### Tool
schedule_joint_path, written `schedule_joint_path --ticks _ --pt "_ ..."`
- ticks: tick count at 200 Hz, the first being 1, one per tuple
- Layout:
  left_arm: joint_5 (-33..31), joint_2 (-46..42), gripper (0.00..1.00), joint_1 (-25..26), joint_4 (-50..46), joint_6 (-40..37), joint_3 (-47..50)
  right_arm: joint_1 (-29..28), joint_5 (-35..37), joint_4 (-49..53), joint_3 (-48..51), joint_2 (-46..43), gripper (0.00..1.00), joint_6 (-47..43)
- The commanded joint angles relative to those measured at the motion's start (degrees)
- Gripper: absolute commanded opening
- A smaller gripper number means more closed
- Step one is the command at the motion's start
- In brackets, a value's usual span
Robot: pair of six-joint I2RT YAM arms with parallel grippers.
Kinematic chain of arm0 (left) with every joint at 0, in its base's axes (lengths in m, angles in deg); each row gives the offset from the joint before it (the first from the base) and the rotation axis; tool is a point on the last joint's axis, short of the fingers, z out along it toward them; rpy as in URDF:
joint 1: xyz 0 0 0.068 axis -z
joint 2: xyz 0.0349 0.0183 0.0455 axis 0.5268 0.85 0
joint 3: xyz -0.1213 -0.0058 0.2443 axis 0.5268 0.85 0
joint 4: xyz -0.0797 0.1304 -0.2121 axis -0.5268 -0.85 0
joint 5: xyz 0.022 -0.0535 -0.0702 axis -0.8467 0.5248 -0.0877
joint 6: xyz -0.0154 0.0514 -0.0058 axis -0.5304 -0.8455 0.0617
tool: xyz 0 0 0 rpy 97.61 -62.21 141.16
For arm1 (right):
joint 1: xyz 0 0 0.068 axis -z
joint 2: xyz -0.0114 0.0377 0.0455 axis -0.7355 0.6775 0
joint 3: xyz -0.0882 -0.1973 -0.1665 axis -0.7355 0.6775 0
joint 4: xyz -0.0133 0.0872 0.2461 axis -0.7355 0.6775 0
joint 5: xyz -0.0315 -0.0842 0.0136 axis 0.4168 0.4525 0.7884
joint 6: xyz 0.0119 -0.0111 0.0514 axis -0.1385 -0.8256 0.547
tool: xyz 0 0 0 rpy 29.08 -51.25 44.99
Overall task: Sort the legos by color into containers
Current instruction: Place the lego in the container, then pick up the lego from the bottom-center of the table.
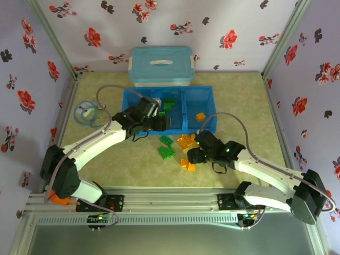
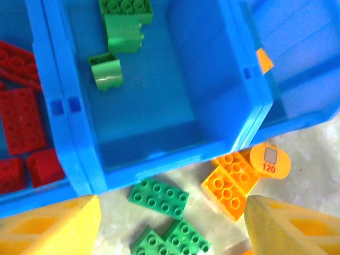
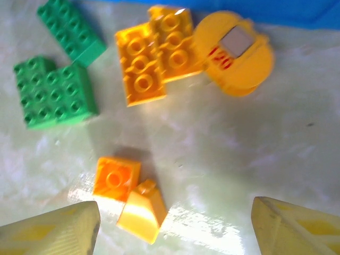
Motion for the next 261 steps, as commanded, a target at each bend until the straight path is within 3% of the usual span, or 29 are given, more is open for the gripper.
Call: schedule_joint_path --ticks 1,101,137,220,261 --pt "-0.1 -3.6 0.71 0.4 2.6 1.3 3.8 -2.1 -3.1 -0.8 1.5 1.7 0.75 1.0" --pt "-2.1 -11.9 0.71 0.4 3.4 3.1 12.9 -8.2 -0.7 -5.8 1.3 15.6 0.66 3.2" --pt "-2.9 -13.6 0.71 0.3 3.3 3.3 14.4 -9.1 2.9 -4.8 0.1 19.8 0.55 4.1" --pt "-3.4 -14.7 0.70 0.2 3.2 3.3 15.9 -9.1 8.3 -2.6 -1.7 19.0 0.29 5.0" --pt "-3.5 -16.2 0.70 0.3 2.6 2.7 16.7 -8.7 15.8 3.5 -3.8 14.4 0.29 4.6"
